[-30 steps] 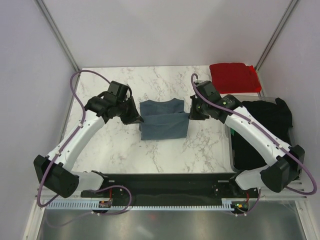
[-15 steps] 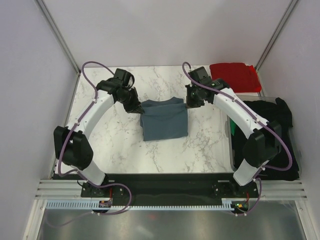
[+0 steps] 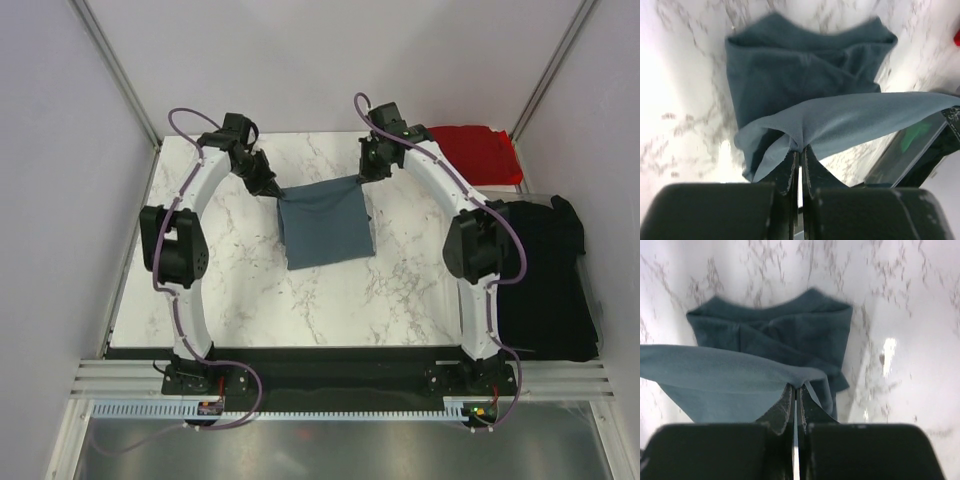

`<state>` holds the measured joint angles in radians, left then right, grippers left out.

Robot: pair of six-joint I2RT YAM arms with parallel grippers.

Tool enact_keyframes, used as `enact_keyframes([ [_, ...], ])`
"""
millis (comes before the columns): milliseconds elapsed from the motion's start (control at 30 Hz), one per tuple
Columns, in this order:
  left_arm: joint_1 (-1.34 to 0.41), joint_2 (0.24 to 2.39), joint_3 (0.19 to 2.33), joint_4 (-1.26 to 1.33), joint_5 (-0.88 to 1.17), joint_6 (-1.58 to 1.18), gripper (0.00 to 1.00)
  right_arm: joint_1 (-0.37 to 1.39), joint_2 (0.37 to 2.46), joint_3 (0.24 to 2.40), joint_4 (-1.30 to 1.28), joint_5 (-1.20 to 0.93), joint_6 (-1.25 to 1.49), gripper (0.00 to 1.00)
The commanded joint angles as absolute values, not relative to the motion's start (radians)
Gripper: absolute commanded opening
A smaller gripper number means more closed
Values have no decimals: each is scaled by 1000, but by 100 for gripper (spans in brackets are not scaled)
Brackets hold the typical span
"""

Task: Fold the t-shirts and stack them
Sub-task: Fold the tshirt

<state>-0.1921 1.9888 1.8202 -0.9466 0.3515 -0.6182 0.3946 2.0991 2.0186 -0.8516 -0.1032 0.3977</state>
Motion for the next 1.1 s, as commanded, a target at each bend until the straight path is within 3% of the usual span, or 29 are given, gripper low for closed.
enact_keyframes([
  [0,-152,2129,1940,-963,454,-572,4,365,2248,2196,-841,-153,400,2],
  [33,-140,2201,1989,-966,465,-574,13,354,2284,2235,-844,-194,403,27],
  [100,-127,2267,2076,-991,486,-572,22,344,2380,2357,-842,-225,400,67],
  [133,-120,2323,2106,-997,497,-571,37,341,2402,2393,-850,-229,405,73],
  [200,-112,2376,2233,-1052,508,-558,44,327,2411,2434,-845,-241,410,79],
  [233,-104,2396,2279,-1081,505,-552,57,325,2399,2431,-844,-238,410,80],
  [300,-98,2410,2348,-1135,480,-540,60,324,2323,2354,-827,-216,393,80],
  [467,-94,2287,2231,-1137,413,-526,62,324,2053,1878,-651,-227,416,80],
  [533,-97,2202,2114,-1125,402,-508,62,328,1990,1667,-553,-268,437,77],
  [667,-98,2002,1837,-1049,429,-473,59,347,1905,1471,-486,-282,430,70],
  [767,-98,1826,1623,-997,440,-465,59,350,1905,1383,-451,-279,423,61],
  [1000,-100,1516,1219,-948,446,-451,58,390,1930,1244,-385,-302,431,25],
  [1067,-100,1447,1172,-948,445,-448,58,417,1898,1203,-370,-292,451,23],
])
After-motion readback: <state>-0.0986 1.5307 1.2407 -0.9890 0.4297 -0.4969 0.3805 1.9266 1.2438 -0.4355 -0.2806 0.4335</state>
